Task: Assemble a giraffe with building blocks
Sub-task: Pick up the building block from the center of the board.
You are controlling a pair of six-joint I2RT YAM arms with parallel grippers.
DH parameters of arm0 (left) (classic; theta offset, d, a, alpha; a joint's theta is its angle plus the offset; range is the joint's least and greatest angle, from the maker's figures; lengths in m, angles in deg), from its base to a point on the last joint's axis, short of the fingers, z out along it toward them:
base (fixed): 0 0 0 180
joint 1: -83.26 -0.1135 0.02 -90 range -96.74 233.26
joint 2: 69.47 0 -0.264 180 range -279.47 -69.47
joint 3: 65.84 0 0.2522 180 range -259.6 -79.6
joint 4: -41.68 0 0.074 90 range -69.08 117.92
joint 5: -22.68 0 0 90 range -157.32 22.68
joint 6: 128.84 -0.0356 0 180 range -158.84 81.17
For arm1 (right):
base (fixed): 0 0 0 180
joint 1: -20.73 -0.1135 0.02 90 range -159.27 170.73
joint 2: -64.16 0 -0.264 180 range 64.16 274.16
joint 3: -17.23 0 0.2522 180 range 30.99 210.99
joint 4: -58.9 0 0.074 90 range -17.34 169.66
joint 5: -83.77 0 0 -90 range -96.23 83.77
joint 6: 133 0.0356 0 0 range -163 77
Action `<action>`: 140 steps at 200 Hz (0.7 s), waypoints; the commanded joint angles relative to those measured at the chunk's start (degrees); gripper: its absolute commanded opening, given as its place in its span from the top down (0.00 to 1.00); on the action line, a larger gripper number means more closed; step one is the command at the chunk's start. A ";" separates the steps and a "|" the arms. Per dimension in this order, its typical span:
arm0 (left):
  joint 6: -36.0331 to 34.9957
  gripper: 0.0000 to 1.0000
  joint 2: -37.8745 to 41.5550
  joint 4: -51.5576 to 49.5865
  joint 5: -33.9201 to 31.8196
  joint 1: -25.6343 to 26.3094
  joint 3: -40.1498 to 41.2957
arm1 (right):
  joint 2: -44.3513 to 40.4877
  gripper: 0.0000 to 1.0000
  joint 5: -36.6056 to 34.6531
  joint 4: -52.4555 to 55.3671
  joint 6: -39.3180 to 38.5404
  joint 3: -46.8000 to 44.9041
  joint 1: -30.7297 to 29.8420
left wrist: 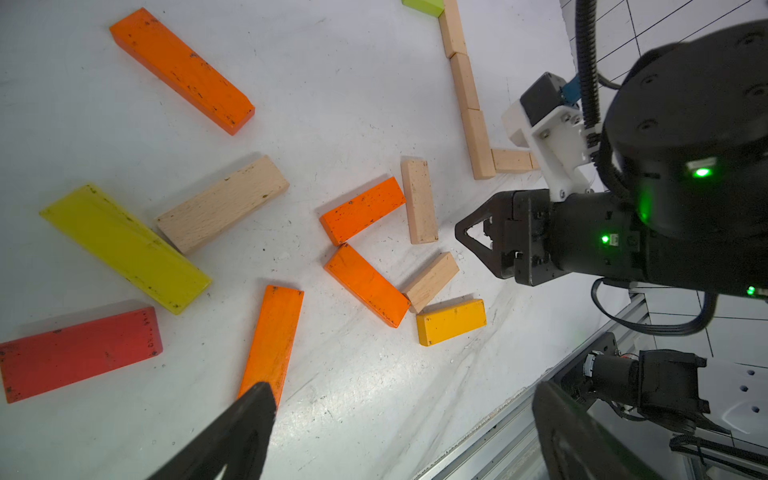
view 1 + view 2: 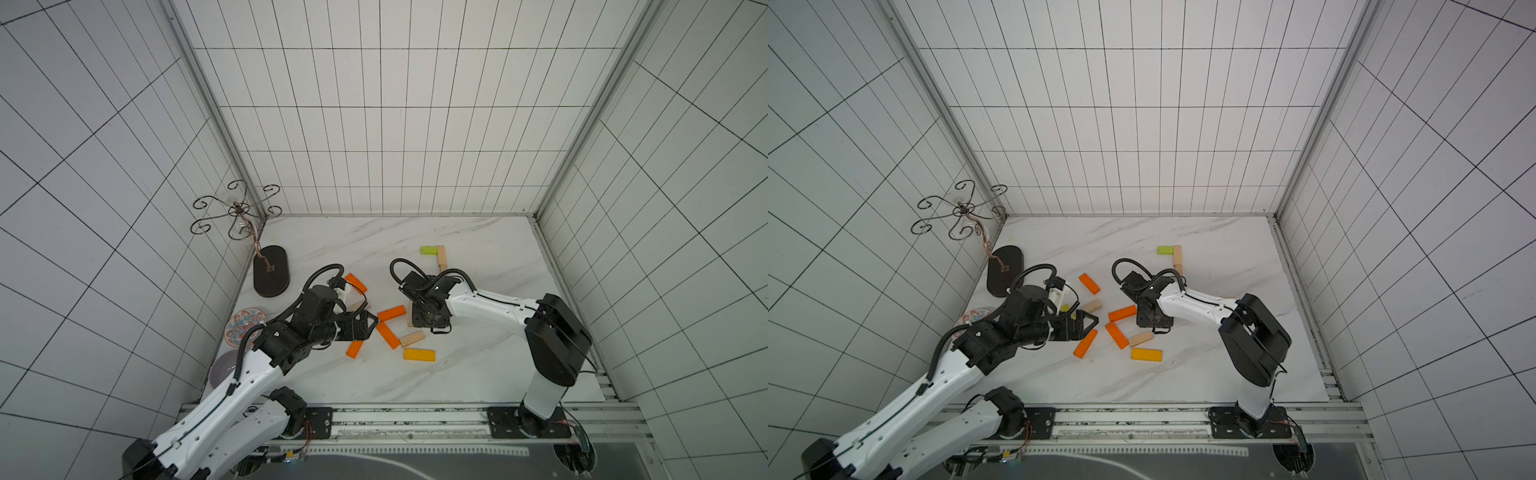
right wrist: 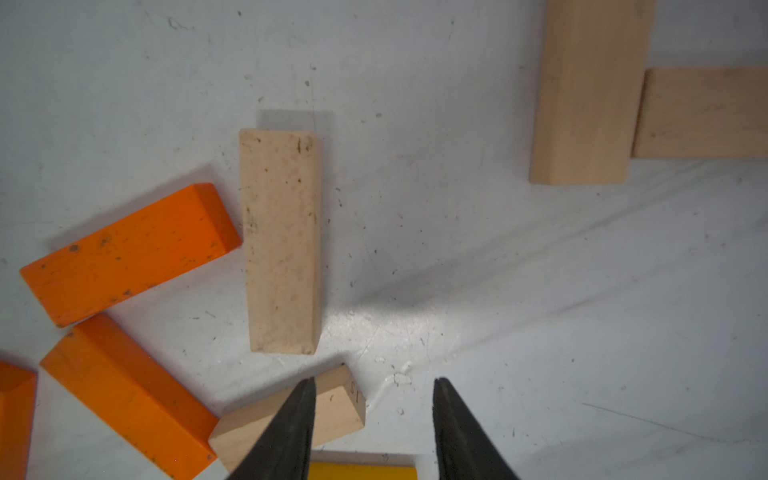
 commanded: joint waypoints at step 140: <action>-6.25 0.03 -5.77 3.73 4.51 -5.88 -1.97 | 15.67 0.48 1.09 4.44 -0.80 19.98 2.19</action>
